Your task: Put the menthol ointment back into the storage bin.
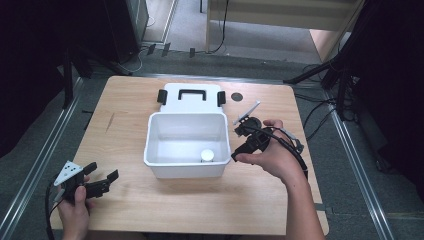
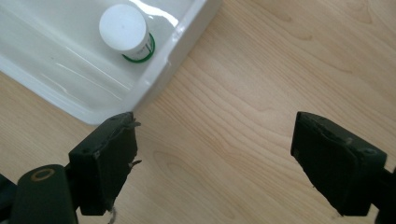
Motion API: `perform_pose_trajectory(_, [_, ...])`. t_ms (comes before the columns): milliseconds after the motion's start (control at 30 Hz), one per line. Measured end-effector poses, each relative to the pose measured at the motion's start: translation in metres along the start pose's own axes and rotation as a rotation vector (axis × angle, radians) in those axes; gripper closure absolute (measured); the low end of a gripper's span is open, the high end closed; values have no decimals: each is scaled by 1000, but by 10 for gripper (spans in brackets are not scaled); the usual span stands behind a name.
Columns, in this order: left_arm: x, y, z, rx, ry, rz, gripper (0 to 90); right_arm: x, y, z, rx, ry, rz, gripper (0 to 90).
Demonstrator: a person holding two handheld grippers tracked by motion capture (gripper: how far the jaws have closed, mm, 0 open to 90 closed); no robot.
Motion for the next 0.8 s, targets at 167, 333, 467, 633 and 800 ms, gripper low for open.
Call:
perform_pose_trajectory(167, [0,0,0,-3,-4,4,76,-14,11,6,17,5,32,151])
perform_pose_trajectory(333, [0,0,0,-2,-4,7,76,-28,22,13,22,2,56,150])
perform_pose_trajectory(467, [0,0,0,-1,-5,9,76,-38,28,18,25,-1,69,151])
perform_pose_trajectory(633, [0,1,0,-1,-10,16,76,-57,44,31,29,-2,115,151])
perform_pose_trajectory(800, [0,1,0,-2,-9,15,76,-77,58,43,34,2,158,152])
Point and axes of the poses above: each handheld gripper's, and its own axes: z roughly forward along the jaws, x roughly out of its top, y roughly to its right, the point moved 2 cm from there along z, roughly forward along the jaws, and after that the axes turned 13 degrees about z, right-handed, at the moved point
